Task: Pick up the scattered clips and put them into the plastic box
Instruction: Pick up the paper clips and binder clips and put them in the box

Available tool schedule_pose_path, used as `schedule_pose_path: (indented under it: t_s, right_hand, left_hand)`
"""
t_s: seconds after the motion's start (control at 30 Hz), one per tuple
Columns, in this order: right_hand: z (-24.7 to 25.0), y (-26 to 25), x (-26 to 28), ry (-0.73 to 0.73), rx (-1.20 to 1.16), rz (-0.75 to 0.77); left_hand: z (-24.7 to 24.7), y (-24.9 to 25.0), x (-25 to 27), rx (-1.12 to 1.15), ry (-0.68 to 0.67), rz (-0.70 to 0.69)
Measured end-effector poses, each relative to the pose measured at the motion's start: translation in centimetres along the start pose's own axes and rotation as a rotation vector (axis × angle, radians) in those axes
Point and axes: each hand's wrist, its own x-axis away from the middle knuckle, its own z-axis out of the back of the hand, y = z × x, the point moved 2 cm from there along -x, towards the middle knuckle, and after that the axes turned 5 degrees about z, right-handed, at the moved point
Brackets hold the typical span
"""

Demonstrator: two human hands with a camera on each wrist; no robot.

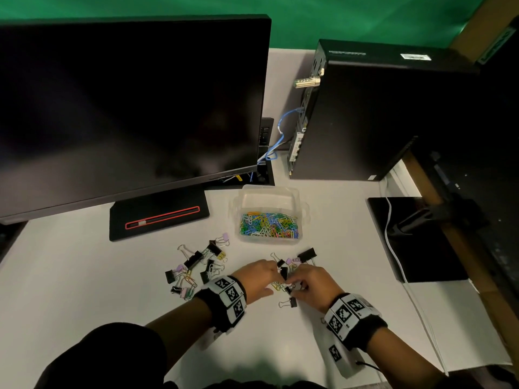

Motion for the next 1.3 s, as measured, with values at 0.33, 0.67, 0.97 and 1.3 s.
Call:
schedule_pose_path:
  t_s: [0.33, 0.67, 0.97, 1.3]
  right_hand:
    - [0.5, 1.1, 1.2, 0.030, -0.144, -0.073]
    - [4.1, 2.3, 0.6, 0.264, -0.362, -0.133]
    - [6.6, -0.5, -2.8, 0.397, -0.353, -0.070]
    - [3.3, -1.3, -1.7, 0.093, -0.071, -0.061]
  left_hand:
    - [-0.5, 0.7, -0.6, 0.013, 0.037, 0.032]
    - [-0.7, 0.5, -0.4, -0.503, -0.012, -0.022]
    - [-2.0, 0.3, -0.4, -0.292, -0.012, 0.068]
    - [3.2, -0.8, -0.2, 0.009, 0.235, 0.187]
